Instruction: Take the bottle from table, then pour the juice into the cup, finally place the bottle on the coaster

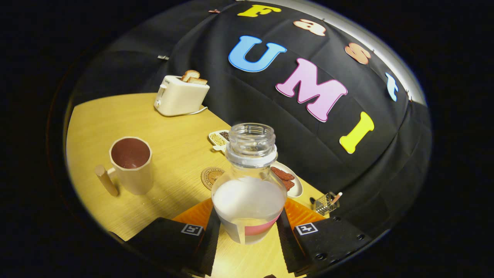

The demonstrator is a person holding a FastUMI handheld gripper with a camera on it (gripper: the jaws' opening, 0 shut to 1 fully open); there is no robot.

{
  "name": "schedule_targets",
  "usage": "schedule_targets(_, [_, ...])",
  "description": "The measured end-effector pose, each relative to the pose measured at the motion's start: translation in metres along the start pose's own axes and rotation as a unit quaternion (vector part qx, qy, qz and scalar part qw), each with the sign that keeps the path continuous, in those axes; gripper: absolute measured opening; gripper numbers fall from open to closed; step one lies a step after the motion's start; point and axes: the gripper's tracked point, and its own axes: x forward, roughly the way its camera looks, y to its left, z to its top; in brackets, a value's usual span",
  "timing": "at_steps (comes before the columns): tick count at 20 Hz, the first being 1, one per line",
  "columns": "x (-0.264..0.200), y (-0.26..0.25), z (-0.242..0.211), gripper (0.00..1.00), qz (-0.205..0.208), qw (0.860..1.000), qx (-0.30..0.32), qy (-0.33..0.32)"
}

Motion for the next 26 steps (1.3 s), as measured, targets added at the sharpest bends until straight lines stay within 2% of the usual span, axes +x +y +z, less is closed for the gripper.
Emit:
schedule_targets(3, [-0.001, 0.006, 0.003, 0.72, -0.03, 0.997, -0.074, 0.011])
schedule_targets(9, [0.006, 0.012, 0.008, 0.71, -0.065, 0.98, -0.184, 0.038])
schedule_targets(13, [0.017, 0.034, 0.013, 0.71, -0.048, 0.969, -0.24, 0.03])
schedule_targets(17, [0.027, 0.052, 0.02, 0.71, -0.042, 0.946, -0.32, 0.013])
schedule_targets(21, [0.031, 0.06, 0.035, 0.71, -0.046, 0.916, -0.398, -0.021])
schedule_targets(26, [0.037, 0.063, 0.042, 0.71, -0.05, 0.891, -0.45, -0.032])
